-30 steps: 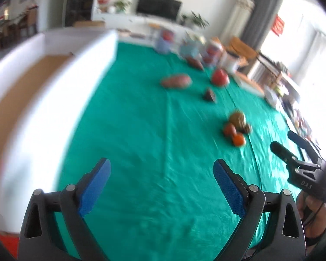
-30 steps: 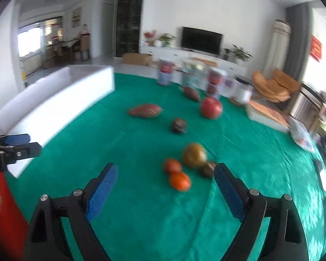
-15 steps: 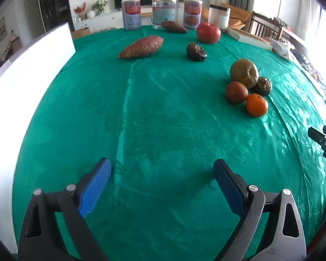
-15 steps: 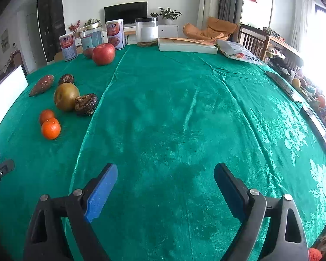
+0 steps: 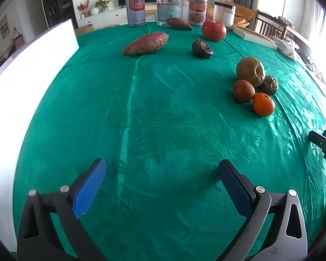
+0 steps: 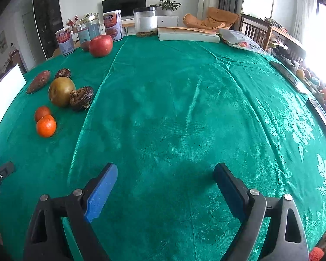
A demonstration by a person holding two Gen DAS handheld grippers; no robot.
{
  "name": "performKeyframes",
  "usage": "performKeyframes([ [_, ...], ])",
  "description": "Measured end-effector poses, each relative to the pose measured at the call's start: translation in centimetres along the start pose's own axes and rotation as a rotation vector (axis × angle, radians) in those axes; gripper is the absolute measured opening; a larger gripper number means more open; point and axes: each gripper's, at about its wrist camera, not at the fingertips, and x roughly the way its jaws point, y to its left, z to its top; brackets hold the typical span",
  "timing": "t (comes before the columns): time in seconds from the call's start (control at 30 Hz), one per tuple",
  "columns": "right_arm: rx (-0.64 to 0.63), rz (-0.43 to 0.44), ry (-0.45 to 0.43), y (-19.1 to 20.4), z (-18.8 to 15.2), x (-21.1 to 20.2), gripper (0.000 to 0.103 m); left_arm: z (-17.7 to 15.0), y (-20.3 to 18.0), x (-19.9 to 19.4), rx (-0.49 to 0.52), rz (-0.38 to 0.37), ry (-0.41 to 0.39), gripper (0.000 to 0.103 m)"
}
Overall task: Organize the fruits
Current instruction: 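Move both open tools back over the green table, then grasp the sweet potato with the left tool and lift it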
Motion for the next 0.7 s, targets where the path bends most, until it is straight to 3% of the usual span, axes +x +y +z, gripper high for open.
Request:
performKeyframes([
  [0.7, -0.002, 0.006, 0.007, 0.11, -0.04, 0.18, 0.095, -0.1, -0.04, -0.01, -0.001, 0.001, -0.001, 0.102],
])
